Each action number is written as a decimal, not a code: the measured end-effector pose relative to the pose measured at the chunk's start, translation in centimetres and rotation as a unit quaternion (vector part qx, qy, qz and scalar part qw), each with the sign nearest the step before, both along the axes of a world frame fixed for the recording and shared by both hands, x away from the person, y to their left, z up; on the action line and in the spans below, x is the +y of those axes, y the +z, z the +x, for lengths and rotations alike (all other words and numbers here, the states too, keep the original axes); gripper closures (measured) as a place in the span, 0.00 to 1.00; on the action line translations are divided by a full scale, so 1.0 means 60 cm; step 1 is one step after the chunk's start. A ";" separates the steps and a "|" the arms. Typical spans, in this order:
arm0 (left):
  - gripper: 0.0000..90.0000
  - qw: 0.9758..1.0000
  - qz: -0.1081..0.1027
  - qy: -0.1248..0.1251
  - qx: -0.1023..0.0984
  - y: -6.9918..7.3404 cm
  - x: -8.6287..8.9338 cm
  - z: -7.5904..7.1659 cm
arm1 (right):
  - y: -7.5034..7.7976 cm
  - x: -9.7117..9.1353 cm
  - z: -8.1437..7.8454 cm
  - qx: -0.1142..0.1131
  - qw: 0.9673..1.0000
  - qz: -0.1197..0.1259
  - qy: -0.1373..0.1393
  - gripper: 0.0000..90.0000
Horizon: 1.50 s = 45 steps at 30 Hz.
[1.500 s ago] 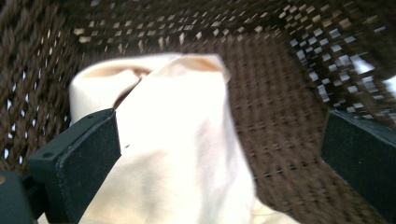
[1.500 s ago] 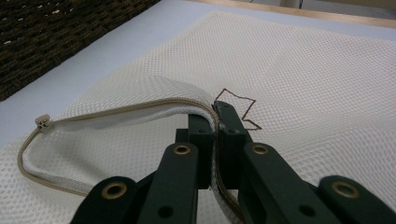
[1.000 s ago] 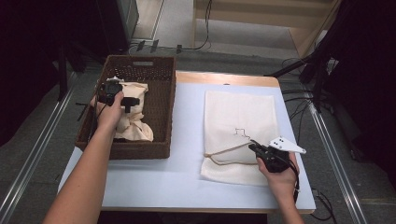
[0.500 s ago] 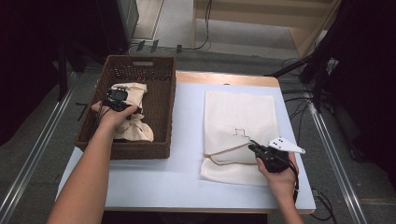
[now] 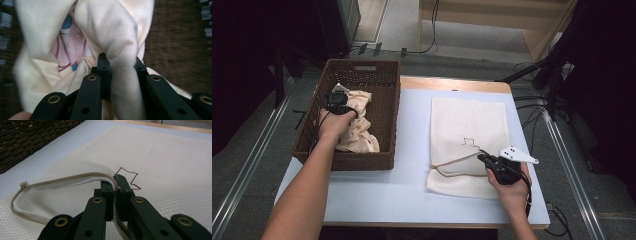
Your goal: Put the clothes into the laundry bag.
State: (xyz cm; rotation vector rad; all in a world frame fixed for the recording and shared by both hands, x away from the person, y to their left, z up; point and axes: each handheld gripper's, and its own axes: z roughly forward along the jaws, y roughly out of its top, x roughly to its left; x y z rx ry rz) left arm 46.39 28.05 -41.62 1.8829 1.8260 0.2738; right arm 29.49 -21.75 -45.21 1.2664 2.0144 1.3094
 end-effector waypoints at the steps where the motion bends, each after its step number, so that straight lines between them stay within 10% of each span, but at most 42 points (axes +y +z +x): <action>1: 0.85 0.999 -0.049 -0.022 -0.002 0.002 -0.004 0.000 | 0.000 0.000 0.000 0.000 1.000 0.000 0.000 0.98; 4: 0.84 0.988 -0.128 -0.080 -0.021 0.014 -0.022 -0.002 | 0.001 0.000 0.001 0.000 1.000 0.001 0.000 0.98; 6: 0.75 0.990 -0.104 -0.092 -0.030 0.013 -0.032 -0.003 | 0.000 -0.001 0.001 0.000 1.000 0.000 0.000 0.98; 7: 0.75 0.994 -0.052 -0.090 -0.037 0.010 -0.036 -0.003 | 0.000 -0.001 0.001 0.000 1.000 0.000 0.001 0.98; 8: 0.44 0.995 0.013 -0.087 -0.045 0.005 -0.040 -0.003 | 0.000 -0.002 0.000 0.000 1.000 0.000 0.001 0.98; 9: 0.44 0.993 0.071 -0.080 -0.048 0.001 -0.041 -0.001 | 0.000 -0.002 0.000 0.000 1.000 0.000 0.001 0.98; 10: 0.16 0.995 0.086 -0.049 -0.030 -0.003 -0.032 0.004 | -0.001 -0.003 -0.001 -0.001 1.000 0.000 0.001 0.98; 15: 0.00 0.995 0.095 -0.015 -0.013 -0.008 -0.020 0.009 | -0.002 -0.004 -0.001 0.001 1.000 -0.001 0.000 0.98; 18: 0.00 0.997 0.067 -0.011 0.031 -0.029 -0.016 0.011 | -0.001 -0.003 -0.002 0.000 1.000 0.000 0.000 0.98; 27: 0.12 0.994 0.081 -0.062 0.042 -0.030 -0.042 0.004 | -0.003 -0.003 0.000 0.000 1.000 -0.002 0.000 0.98; 36: 0.59 0.992 0.076 -0.095 0.036 -0.016 -0.050 -0.001 | -0.004 -0.001 0.001 0.002 1.000 -0.001 0.001 0.98; 45: 0.70 0.995 -0.006 -0.098 0.031 0.014 -0.038 0.002 | -0.004 -0.003 0.000 0.002 1.000 0.000 0.002 0.98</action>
